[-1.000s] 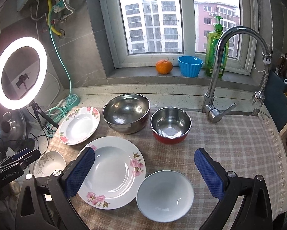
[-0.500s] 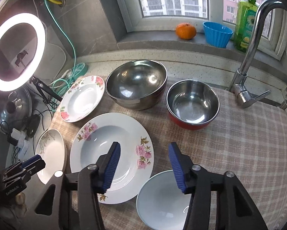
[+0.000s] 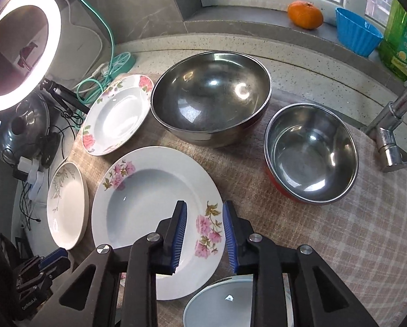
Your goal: Organize plates and bowls
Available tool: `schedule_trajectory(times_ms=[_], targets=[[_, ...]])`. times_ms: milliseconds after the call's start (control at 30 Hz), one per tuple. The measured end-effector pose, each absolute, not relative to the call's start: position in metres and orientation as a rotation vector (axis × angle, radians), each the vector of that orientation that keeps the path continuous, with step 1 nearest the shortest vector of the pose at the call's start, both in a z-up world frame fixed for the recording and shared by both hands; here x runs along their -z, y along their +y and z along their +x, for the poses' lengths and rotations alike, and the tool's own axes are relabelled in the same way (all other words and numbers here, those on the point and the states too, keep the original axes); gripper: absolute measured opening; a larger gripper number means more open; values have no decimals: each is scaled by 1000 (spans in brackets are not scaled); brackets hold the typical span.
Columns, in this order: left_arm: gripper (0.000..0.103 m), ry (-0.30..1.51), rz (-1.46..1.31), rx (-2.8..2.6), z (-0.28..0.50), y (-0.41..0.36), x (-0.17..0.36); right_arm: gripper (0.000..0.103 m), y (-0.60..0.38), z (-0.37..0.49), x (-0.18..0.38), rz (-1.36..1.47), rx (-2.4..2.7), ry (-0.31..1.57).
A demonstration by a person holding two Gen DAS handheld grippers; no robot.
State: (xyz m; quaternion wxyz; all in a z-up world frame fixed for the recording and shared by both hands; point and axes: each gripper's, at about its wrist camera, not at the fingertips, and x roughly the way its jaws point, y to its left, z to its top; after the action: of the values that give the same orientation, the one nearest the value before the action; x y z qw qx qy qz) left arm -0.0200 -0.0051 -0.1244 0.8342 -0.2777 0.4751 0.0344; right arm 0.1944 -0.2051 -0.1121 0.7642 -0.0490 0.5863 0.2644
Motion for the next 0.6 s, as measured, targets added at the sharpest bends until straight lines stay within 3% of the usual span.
schedule_trajectory(times_ms=[600], targets=[[20, 1003, -786, -149, -27, -14, 160, 17, -188, 220, 144, -162, -622, 1364]])
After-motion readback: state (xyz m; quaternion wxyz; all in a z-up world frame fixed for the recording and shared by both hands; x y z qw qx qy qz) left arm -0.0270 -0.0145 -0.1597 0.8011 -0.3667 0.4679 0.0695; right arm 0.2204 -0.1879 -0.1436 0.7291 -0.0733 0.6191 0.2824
